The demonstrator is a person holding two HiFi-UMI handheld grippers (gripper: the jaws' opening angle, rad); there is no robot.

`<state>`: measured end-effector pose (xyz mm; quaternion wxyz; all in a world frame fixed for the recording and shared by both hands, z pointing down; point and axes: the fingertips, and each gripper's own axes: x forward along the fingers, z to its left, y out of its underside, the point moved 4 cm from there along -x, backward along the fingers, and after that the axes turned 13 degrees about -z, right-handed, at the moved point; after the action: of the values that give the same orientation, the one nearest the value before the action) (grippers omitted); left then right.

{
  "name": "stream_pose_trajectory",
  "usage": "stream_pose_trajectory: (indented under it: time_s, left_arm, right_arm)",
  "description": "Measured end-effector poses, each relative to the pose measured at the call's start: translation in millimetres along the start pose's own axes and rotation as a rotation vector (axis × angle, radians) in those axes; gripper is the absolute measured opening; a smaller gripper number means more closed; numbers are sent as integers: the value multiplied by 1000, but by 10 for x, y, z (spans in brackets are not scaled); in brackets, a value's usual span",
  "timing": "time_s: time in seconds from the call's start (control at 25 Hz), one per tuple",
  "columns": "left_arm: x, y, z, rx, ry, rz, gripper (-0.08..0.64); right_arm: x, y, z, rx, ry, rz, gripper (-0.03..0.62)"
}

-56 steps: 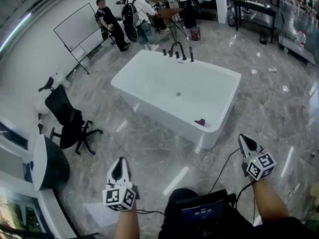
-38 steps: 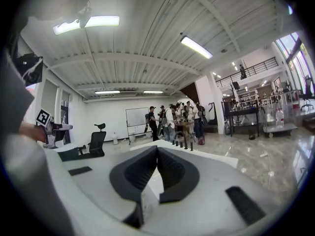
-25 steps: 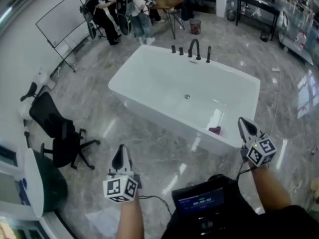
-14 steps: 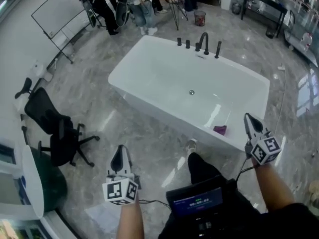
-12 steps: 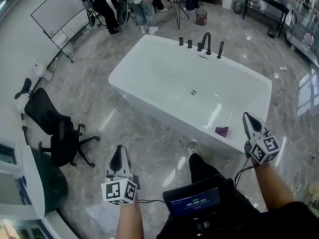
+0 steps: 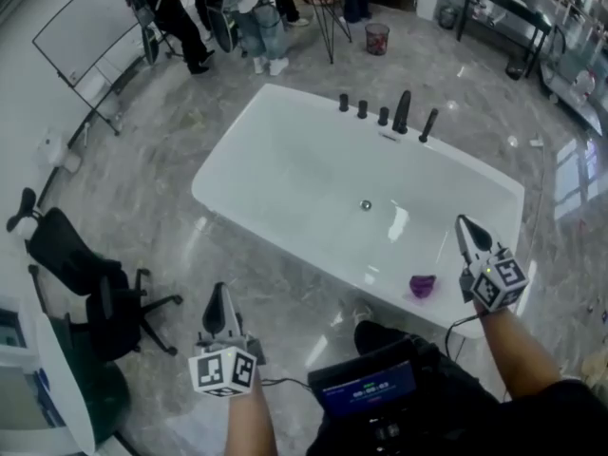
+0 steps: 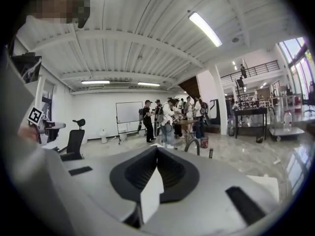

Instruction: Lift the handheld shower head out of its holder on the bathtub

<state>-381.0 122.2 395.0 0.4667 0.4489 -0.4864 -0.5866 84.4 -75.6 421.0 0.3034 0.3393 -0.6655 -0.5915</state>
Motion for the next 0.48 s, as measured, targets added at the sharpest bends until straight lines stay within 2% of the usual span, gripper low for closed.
stream_pose_trajectory:
  time_s: [0.12, 0.24, 0.36, 0.48]
  left_arm:
    - [757, 56, -109, -13, 49, -1, 20]
    - [1409, -37, -359, -19, 142, -29, 21]
    - [1857, -126, -513, -1, 226, -38, 21]
    - [2261, -131, -489, 5, 280, -24, 21]
  right_arm:
    - [376, -57, -281, 1, 19, 0, 6]
    - [565, -65, -521, 17, 59, -6, 6]
    - [634, -5, -678, 33, 126, 1, 6]
    - [757, 16, -770, 36, 175, -13, 6]
